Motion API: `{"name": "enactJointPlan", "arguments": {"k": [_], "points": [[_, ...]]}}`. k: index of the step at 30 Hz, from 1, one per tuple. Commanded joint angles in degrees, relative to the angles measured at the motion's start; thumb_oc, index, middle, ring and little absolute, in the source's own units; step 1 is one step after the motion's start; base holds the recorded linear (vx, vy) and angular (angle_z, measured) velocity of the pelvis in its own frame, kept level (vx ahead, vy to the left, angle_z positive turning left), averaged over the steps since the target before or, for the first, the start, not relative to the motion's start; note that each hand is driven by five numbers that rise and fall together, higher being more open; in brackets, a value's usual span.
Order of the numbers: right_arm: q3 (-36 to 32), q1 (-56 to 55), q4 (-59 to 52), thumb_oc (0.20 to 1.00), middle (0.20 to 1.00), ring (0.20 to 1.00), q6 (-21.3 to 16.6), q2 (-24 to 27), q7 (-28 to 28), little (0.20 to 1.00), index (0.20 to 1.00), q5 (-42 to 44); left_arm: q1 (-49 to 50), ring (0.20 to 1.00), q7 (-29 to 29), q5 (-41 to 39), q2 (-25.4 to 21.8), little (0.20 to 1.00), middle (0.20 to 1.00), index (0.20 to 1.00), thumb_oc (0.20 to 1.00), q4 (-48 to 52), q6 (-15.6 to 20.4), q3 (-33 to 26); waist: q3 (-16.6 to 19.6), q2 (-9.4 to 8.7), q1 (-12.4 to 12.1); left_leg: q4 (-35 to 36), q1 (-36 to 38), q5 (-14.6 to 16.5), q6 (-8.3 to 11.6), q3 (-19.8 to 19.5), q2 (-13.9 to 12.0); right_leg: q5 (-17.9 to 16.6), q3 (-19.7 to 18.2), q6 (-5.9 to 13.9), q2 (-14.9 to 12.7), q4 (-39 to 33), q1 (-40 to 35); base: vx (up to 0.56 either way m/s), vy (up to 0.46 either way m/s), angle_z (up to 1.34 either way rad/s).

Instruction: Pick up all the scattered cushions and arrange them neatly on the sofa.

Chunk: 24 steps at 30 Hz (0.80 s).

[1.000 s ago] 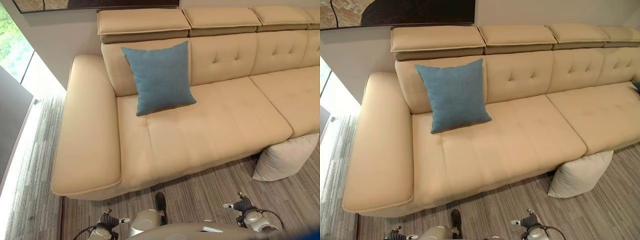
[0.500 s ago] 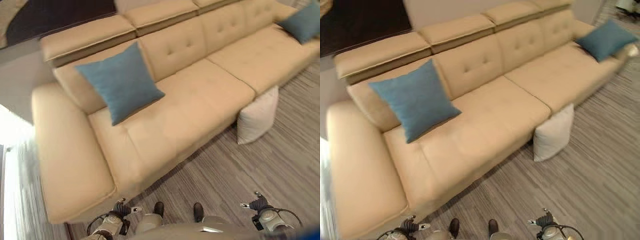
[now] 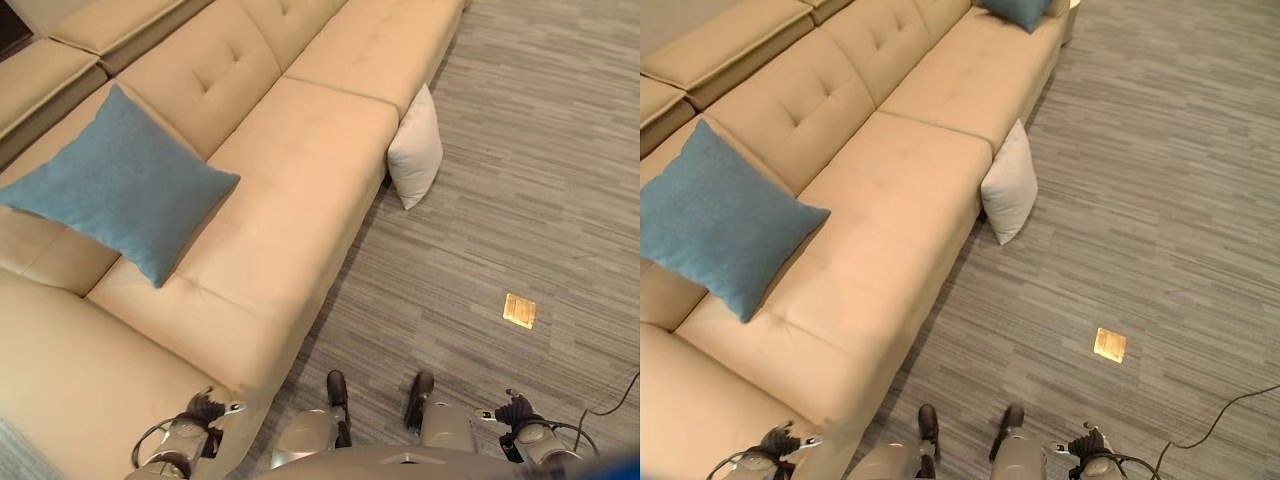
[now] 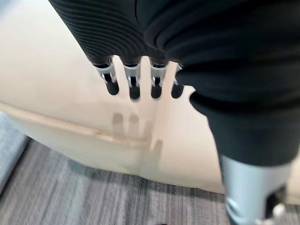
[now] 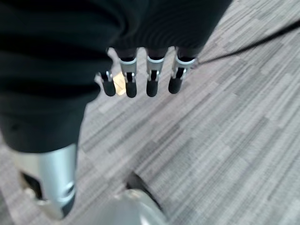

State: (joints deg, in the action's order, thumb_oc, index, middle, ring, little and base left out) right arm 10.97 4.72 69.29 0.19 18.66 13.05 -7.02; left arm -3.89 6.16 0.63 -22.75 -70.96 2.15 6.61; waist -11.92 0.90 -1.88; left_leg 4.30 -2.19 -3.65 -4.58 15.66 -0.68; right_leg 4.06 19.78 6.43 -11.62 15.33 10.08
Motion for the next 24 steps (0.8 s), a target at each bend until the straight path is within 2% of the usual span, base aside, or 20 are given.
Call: {"name": "enactJointPlan", "arguments": {"k": [1,3,4,6,10,11,12,13,14,15,16,17,19,21,24], "points": [[0.77,2.31,-1.03,1.0,1.0,1.0,-1.49,0.34,2.56,1.0,1.0,2.88,-1.11,1.0,4.67,0.67,7.81,1.0,1.0,1.0,1.0,4.55,1.46,4.56,0.32,-1.68,-3.17,-6.07,-1.93,6.05,4.0,-3.14,0.0,-2.64,1.42,1.16,2.16,-8.03,-4.54,-0.03,-0.128,-0.3],[0.76,2.31,-1.03,1.0,1.0,1.0,-1.5,0.35,2.56,1.0,1.0,2.88,-1.12,1.0,4.67,0.68,7.82,1.0,1.0,1.0,1.0,4.53,1.47,4.57,0.32,-1.67,-3.21,-6.1,-1.94,6.07,4.01,-3.1,-0.02,-2.66,1.39,1.15,2.18,-8.06,-4.54,0.02,-0.155,-0.41],[0.26,2.25,-0.88,1.0,1.0,1.0,-1.83,0.19,3.89,1.0,1.0,3.8,-2.4,1.0,4.91,1.22,9.89,1.0,1.0,1.0,1.0,3.6,1.24,6.66,0.21,-1.37,-2.19,-7.04,-1.82,6.25,4.74,-3.68,-0.87,-2.55,-0.39,0.43,3.91,-10.44,-5.25,0.06,-0.182,-0.34],[-0.15,2.01,-0.88,1.0,1.0,1.0,-2.08,0.18,4.18,1.0,1.0,4.44,-2.85,1.0,4.99,1.57,10.42,1.0,1.0,1.0,1.0,3.46,1.18,7.43,0.14,-1.38,-1.44,-8.2,-2.11,6.39,5.06,-3.98,-1.14,-2.71,-0.81,0.16,4.3,-11.23,-5.54,0.05,-0.186,-0.09],[-0.89,0.98,-0.4,1.0,1.0,1.0,-2.44,0.55,5.05,1.0,1.0,5.59,-4.05,1.0,4.96,3.68,11.93,1.0,1.0,1.0,1.0,3.05,0.8,10.72,-1.03,-1.43,0.43,-16.93,-4.2,7.99,6.9,-4.33,-3.43,-1.87,-1.08,-1.3,5.29,-13.28,-8.12,0.03,-0.168,0.12],[-0.79,0.84,0.09,1.0,1.0,1.0,-2.38,0.54,5.25,1.0,1.0,5.81,-4.41,1.0,5.26,3.64,12.39,1.0,1.0,1.0,1.0,2.64,0.65,11.17,-1.45,-1.81,0.55,-21.2,-5.61,8.37,7.31,-5.56,-3.62,-1.81,-1.88,-2.05,5.65,-13.85,-8.85,0.04,-0.127,-0.01],[-0.8,0.87,0.1,1.0,1.0,1.0,-2.38,0.52,5.25,1.0,1.0,5.81,-4.44,1.0,5.26,3.64,12.36,1.0,1.0,1.0,1.0,2.63,0.65,11.16,-1.23,-1.92,0.66,-21.0,-5.86,8.09,7.27,-5.62,-3.48,-1.91,-1.79,-2.05,5.53,-13.88,-8.58,0.08,-0.114,-0.14],[-0.72,0.75,0.8,1.0,1.0,1.0,-2.24,0.46,5.32,1.0,1.0,5.92,-4.66,1.0,5.44,3.36,12.58,1.0,1.0,1.0,1.0,2.47,0.65,11.75,-1.53,-2.29,0.32,-22.47,-7.72,8.08,7.14,-8.9,-1.92,-2.01,-2.9,-2.29,6.12,-14.89,-9.27,0.08,-0.065,-0.27],[-0.67,0.61,1.27,1.0,1.0,1.0,-2.19,0.47,5.44,1.0,1.0,5.93,-4.65,1.0,5.44,3.32,12.7,1.0,1.0,1.0,1.0,2.34,0.64,12.01,-1.59,-2.35,-0.09,-21.65,-8.36,8.75,6.83,-10.47,-0.63,-2.04,-3.69,-2.13,6.63,-15.59,-9.75,0.09,-0.064,-0.28],[-0.67,0.63,1.27,1.0,1.0,1.0,-2.19,0.45,5.44,1.0,1.0,5.93,-4.67,1.0,5.44,3.32,12.68,1.0,1.0,1.0,1.0,2.33,0.64,12.01,-1.41,-2.47,0.02,-21.36,-8.52,8.43,6.79,-10.53,-0.46,-2.11,-3.6,-2.11,6.49,-15.6,-9.52,0.14,-0.035,-0.38],[-0.66,0.35,2.26,1.0,1.0,1.0,-2.04,0.54,5.56,1.0,1.0,5.75,-4.56,1.0,5.51,3.55,12.89,1.0,1.0,1.0,1.0,1.55,0.49,12.23,-1.19,-2.51,-0.56,-18.42,-10.05,7.24,6.59,-12.42,1.15,-2.15,-4.73,-1.7,7.39,-16.64,-10.46,0.21,-0.017,-0.35],[-0.55,0.22,2.73,1.0,1.0,1.0,-1.9,0.52,5.72,1.0,1.0,5.74,-4.6,1.0,5.36,4.01,12.86,1.0,1.0,1.0,1.0,1.02,0.36,12.24,-1.12,-2.33,-1.18,-14.68,-11.12,4.68,6.71,-13.06,2.01,-1.91,-5.93,-1.49,8.41,-17.39,-11.44,0.26,-0.022,-0.46],[-0.37,0.17,2.91,1.0,1.0,1.0,-1.79,0.51,5.98,1.0,1.0,5.81,-4.5,1.0,5.34,4.23,12.79,1.0,1.0,1.0,1.0,0.87,0.43,12.35,-1.42,-2.2,-2.16,-12.55,-12.94,2.22,7.03,-13.55,2.52,-1.36,-7.43,-1.46,9.69,-17.92,-12.5,0.18,-0.002,-0.53],[-0.01,0.1,2.93,1.0,1.0,1.0,-1.65,0.45,5.91,1.0,1.0,5.4,-4.11,1.0,5.36,4.33,12.65,1.0,1.0,1.0,1.0,0.57,0.24,11.74,-0.92,-2.14,-2.82,-10.28,-12.0,2.05,6.8,-14.23,2.62,-0.44,-9.25,-1.47,10.68,-18.13,-13.39,0.19,0.044,-0.73],[0.11,-0.27,3.21,1.0,1.0,1.0,-1.46,0.17,5.86,1.0,1.0,4.86,-3.28,1.0,5.39,4.29,12.32,1.0,1.0,1.0,1.0,0.47,0.23,11.2,-0.18,-2.39,-3.06,-10.14,-10.94,2.31,6.08,-14.74,3.25,0.4,-10.4,-1.51,10.43,-17.3,-13.85,0.22,0.112,-0.79]]}}
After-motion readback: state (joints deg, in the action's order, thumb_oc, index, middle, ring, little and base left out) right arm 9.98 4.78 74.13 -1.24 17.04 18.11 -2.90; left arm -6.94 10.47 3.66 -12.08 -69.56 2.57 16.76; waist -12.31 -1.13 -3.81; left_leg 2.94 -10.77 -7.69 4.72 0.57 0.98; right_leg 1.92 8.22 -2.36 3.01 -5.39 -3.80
